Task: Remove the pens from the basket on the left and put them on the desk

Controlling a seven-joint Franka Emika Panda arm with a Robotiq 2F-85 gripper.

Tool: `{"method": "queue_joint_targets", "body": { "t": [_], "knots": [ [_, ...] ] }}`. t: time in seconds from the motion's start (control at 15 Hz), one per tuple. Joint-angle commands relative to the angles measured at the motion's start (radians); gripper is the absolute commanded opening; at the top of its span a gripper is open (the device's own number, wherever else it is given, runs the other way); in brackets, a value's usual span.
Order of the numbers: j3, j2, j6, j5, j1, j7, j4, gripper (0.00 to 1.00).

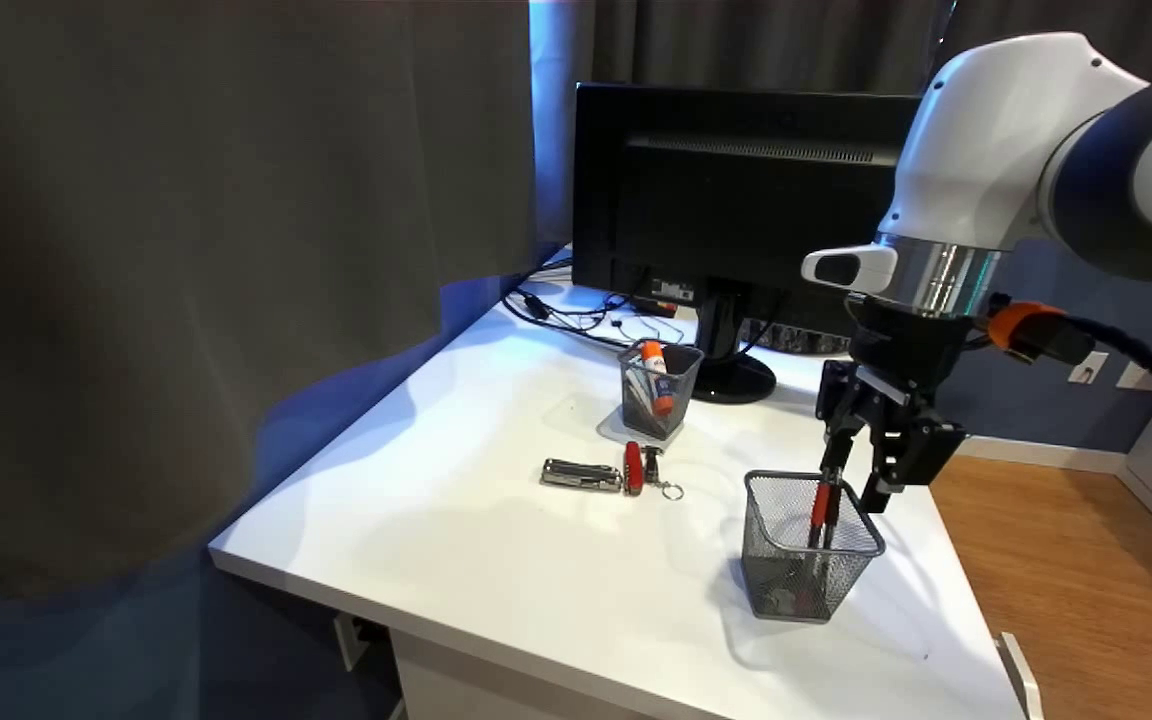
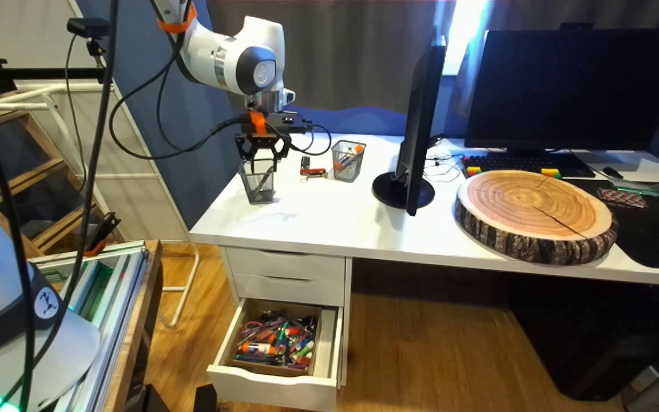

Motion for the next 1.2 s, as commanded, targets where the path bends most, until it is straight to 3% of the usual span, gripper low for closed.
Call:
{"method": "queue_joint_targets", "body": {
  "t": [0.0,0.33,1.13],
  "knots": [
    [0.000,0.016,0.018,-0.029,-0.002,0.008,0.015,0.54],
    [0.001,0.020,0.021,-0.029,-0.004,0.004,0.021,0.57],
    [-0.001,0.030,0.028,-0.035,0.000,0.000,0.036,0.33]
  ]
}}
